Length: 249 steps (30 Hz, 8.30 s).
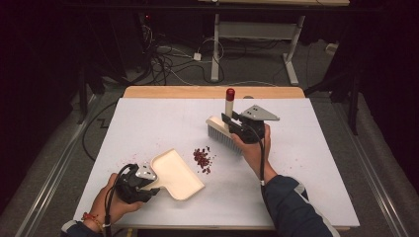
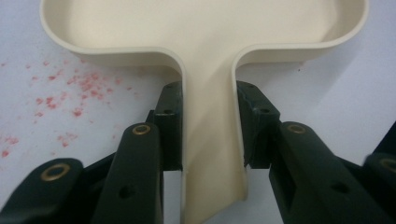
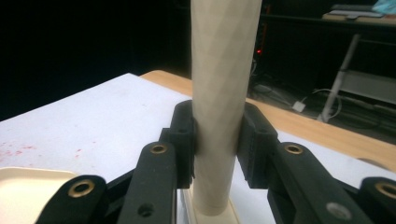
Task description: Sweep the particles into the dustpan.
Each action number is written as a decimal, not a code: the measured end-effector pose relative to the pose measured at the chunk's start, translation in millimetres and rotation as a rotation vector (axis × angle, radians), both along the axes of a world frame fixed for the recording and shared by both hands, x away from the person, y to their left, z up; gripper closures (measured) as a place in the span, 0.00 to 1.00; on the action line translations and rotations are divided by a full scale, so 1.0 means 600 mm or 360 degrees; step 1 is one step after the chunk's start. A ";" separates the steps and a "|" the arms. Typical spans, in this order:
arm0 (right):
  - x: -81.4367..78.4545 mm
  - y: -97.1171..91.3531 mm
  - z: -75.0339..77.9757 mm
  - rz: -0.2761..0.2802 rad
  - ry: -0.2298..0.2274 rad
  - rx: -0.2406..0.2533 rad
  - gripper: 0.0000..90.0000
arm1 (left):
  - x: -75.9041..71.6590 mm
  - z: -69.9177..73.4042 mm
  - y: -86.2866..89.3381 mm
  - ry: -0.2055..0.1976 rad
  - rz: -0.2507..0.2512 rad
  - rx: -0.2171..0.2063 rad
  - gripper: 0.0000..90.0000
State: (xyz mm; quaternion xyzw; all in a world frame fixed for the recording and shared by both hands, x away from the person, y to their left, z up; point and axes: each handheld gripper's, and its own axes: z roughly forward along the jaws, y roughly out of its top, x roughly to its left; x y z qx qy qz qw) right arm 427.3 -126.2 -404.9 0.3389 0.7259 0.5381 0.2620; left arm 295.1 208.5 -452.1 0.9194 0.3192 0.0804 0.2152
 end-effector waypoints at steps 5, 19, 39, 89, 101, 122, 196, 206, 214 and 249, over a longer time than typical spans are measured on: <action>-0.004 0.025 -0.013 0.0070 0.0027 0.0003 0.79 | 0.003 -0.006 -0.007 0.0012 0.0006 -0.0004 0.71; -0.058 0.068 -0.025 0.0158 -0.0018 -0.0026 0.78 | 0.002 -0.015 -0.026 0.0032 0.0039 0.0026 0.71; -0.113 0.096 -0.029 0.0182 -0.0038 -0.0097 0.78 | 0.006 -0.023 -0.059 0.0072 0.0130 0.0032 0.71; -0.126 0.060 0.018 0.0114 -0.0121 0.0091 0.79 | 0.023 -0.024 -0.071 0.0018 0.0197 -0.0038 0.71; -0.097 0.012 0.008 -0.0025 -0.0143 -0.0061 0.79 | 0.012 -0.021 -0.057 0.0067 0.0148 -0.0005 0.71; -0.061 -0.021 -0.015 -0.0084 -0.0098 -0.0037 0.79 | 0.011 -0.023 -0.058 0.0061 0.0136 0.0002 0.71; -0.179 0.110 -0.023 0.0316 -0.0122 0.0004 0.79 | 0.015 -0.025 -0.065 0.0090 0.0179 -0.0012 0.71; -0.165 0.071 0.010 0.0290 -0.0167 0.0075 0.79 | 0.011 -0.021 -0.054 0.0080 0.0154 0.0006 0.71; -0.164 0.017 0.021 0.0256 -0.0140 0.0013 0.79 | 0.003 -0.020 -0.049 0.0094 0.0130 0.0033 0.71; -0.187 -0.025 0.009 0.0391 -0.0005 -0.0171 0.79 | 0.001 -0.023 -0.055 0.0101 0.0110 0.0060 0.71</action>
